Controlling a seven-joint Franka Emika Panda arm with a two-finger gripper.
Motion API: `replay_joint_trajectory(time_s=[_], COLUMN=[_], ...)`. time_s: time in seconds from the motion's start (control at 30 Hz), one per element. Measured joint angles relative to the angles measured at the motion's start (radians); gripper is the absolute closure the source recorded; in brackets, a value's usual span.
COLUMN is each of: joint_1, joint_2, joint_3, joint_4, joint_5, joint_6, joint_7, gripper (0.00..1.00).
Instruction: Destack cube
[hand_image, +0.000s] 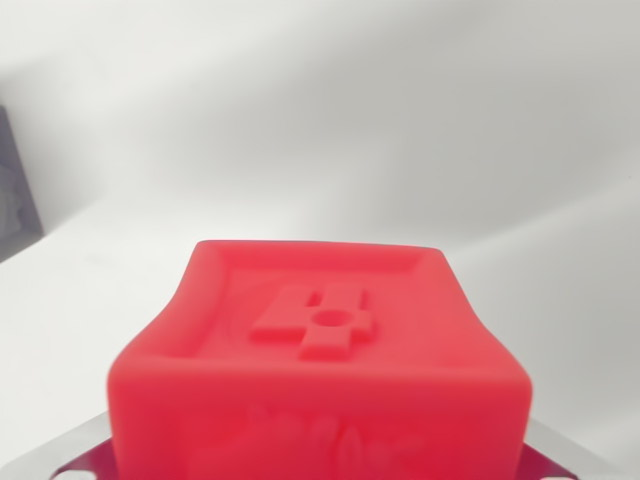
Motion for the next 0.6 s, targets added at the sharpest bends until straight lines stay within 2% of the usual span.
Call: replay_joint_trajectory(time_s=[0.6], joint_1=[-0.037], joint_2=[0.01], joint_3=[0.0], joint_4=[-0.057], joint_5=[0.004], joint_6=[0.068], joint_7=[-0.005], gripper=[1.0])
